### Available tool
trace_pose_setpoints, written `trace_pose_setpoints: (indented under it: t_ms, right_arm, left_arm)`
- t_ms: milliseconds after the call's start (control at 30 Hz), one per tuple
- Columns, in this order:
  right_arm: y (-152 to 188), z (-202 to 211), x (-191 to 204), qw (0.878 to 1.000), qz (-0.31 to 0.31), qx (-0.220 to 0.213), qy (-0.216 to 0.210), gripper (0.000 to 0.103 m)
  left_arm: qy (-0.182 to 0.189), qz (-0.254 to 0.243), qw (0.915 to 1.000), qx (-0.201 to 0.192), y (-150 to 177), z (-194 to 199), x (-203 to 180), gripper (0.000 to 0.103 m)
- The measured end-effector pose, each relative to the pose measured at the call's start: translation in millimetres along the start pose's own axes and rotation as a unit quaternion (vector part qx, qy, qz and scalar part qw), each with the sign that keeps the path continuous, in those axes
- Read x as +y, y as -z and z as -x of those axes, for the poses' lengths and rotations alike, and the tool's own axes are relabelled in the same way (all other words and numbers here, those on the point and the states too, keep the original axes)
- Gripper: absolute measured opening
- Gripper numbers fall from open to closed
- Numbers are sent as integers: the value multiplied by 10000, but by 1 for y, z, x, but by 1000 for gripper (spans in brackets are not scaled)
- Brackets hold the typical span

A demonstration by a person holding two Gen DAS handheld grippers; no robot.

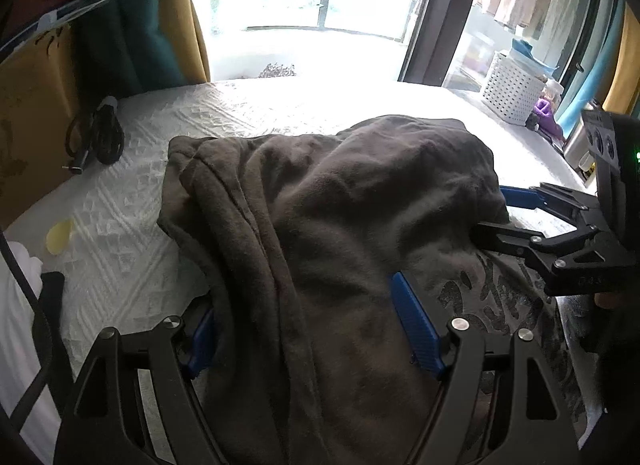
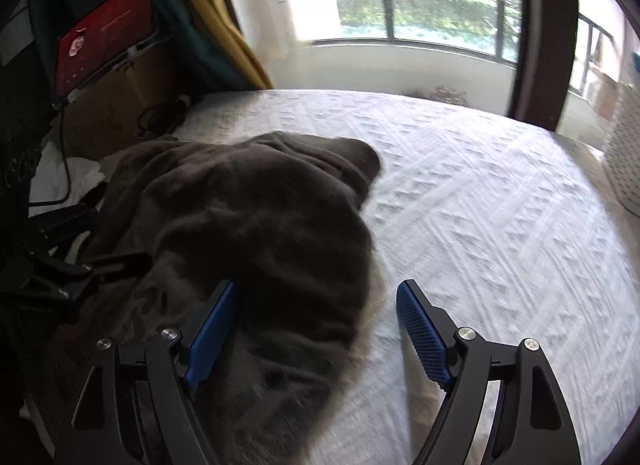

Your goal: Fold small clothes

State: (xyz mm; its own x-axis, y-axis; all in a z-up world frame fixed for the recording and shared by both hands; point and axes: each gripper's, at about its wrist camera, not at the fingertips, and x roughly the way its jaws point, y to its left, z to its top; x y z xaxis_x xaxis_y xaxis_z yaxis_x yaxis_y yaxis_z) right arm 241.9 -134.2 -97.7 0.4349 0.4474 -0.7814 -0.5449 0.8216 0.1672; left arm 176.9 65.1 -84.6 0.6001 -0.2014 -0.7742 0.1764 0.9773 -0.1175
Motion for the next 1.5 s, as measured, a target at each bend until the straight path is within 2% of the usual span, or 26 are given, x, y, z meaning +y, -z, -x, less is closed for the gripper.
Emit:
trace_pose_setpoints:
  t_ms: [167, 400, 433, 467, 533, 667, 800, 1033, 1500]
  right_arm:
    - [-10, -10, 8, 9998, 63, 7, -208, 82]
    - [-15, -16, 24, 9993, 289, 13, -255, 72]
    - [-15, -17, 26, 9992, 305, 11, -252, 66]
    - [-16, -17, 28, 9990, 353, 7, -279, 61]
    - [-17, -17, 30, 9988, 364, -14, -327, 33]
    - [-16, -12, 37, 9983, 476, -95, -335, 27]
    - [-16, 4, 39, 9979, 449, -234, -408, 25]
    - [-19, 44, 42, 9963, 346, -586, -521, 25]
    - [-9, 123, 63, 9896, 570, -1247, -435, 25]
  left_arm:
    - [-68, -103, 9999, -26, -1, -3, -3, 77]
    - [28, -376, 9993, -86, 2, 0, -13, 41]
    - [48, -458, 9989, -79, 2, -1, -17, 34]
    - [67, -511, 9986, -75, 3, -1, -18, 33]
    - [99, -569, 9983, -79, 2, -1, -20, 29]
    - [150, -541, 9984, -110, 3, 2, -19, 27]
    - [305, -506, 9979, -264, 4, 15, -22, 26]
    - [521, -398, 9957, -654, -1, 47, -29, 26]
    - [510, -590, 9879, -1339, 8, 115, -52, 26]
